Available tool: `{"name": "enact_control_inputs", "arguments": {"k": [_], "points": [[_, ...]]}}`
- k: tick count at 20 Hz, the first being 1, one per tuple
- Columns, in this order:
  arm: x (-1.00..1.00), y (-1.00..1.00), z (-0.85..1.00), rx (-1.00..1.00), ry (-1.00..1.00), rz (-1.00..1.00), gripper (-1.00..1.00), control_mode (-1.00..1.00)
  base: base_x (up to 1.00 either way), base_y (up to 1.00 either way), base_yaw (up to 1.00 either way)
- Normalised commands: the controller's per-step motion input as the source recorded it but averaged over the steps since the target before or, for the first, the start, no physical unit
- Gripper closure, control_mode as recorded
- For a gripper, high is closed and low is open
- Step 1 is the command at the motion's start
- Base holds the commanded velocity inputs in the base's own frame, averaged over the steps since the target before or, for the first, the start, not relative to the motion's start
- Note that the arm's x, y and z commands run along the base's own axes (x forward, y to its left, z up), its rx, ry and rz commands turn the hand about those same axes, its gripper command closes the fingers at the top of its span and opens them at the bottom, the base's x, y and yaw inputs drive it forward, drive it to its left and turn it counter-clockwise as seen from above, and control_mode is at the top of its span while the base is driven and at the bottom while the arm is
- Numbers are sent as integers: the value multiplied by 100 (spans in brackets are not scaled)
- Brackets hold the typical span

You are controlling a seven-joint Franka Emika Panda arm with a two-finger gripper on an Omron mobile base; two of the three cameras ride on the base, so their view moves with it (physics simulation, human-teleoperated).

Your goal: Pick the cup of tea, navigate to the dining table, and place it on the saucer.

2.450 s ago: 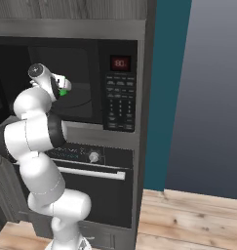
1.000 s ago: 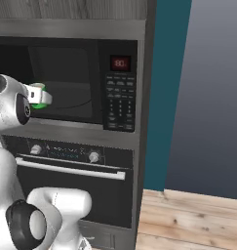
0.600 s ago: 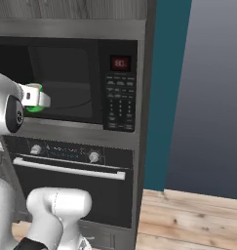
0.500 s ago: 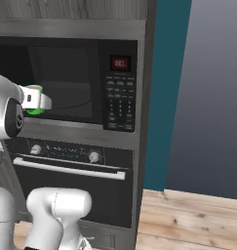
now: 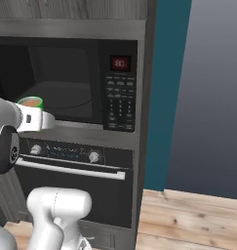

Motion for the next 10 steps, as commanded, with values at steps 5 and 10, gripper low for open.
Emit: {"name": "enact_control_inputs", "arguments": {"k": [5, 10], "points": [[-43, -29, 40, 0, 0, 0, 100, -100, 0, 0, 0], [-13, -3, 7, 0, 0, 0, 100, -100, 0, 0, 0]]}}
